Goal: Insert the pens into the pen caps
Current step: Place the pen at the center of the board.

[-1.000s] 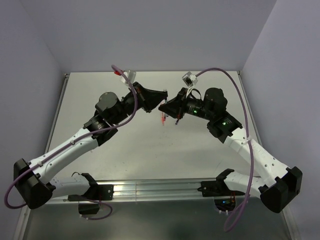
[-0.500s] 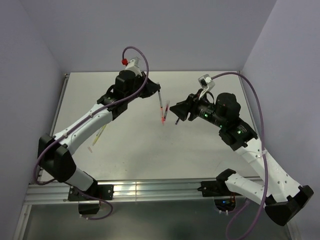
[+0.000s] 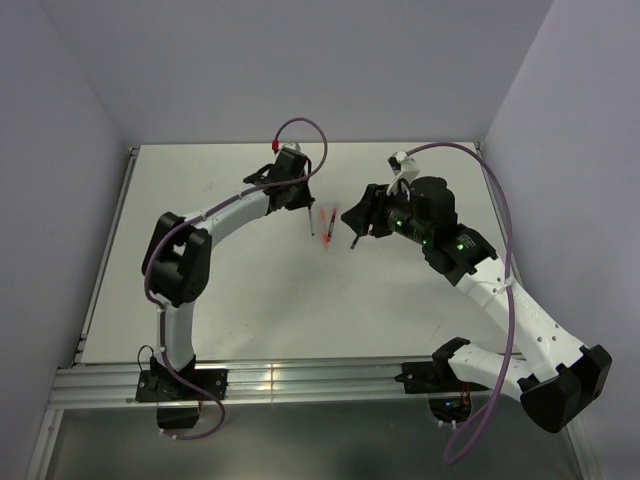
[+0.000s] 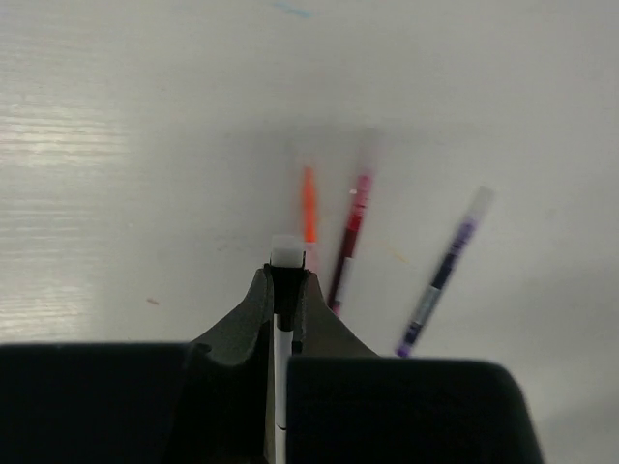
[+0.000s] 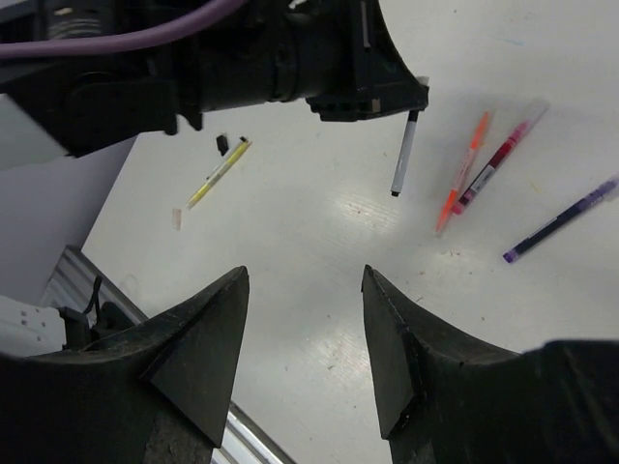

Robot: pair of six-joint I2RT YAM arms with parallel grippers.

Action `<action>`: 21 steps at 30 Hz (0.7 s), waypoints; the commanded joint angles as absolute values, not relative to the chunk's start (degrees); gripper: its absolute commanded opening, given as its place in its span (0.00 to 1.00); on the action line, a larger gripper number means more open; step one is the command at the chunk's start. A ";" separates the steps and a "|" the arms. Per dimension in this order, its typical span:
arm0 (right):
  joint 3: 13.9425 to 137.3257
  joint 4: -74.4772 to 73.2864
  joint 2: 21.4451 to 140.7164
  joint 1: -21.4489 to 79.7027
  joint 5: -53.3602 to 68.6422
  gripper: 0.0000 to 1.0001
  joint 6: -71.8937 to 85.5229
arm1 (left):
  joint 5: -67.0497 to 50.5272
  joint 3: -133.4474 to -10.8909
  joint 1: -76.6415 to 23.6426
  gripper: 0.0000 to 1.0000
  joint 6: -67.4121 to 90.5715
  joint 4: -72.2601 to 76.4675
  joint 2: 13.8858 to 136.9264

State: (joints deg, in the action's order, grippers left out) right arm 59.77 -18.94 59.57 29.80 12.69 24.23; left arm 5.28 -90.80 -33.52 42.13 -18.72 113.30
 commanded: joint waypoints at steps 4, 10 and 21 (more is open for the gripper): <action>62.14 -18.54 58.54 27.78 11.60 0.58 24.87 | 11.07 -100.71 -32.34 0.00 38.06 -29.26 122.51; 61.61 -18.46 58.53 26.72 12.04 0.59 25.05 | 10.55 -102.92 -32.26 0.04 37.79 -29.45 126.73; 61.17 -18.63 58.53 26.28 12.30 0.60 25.22 | 10.99 -104.68 -32.26 0.30 37.97 -30.94 129.29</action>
State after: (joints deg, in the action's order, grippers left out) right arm 59.90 -18.98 59.57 26.94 12.49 24.69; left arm 10.37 -102.06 -32.16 38.57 -30.28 128.64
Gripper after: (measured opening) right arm 0.594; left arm 0.273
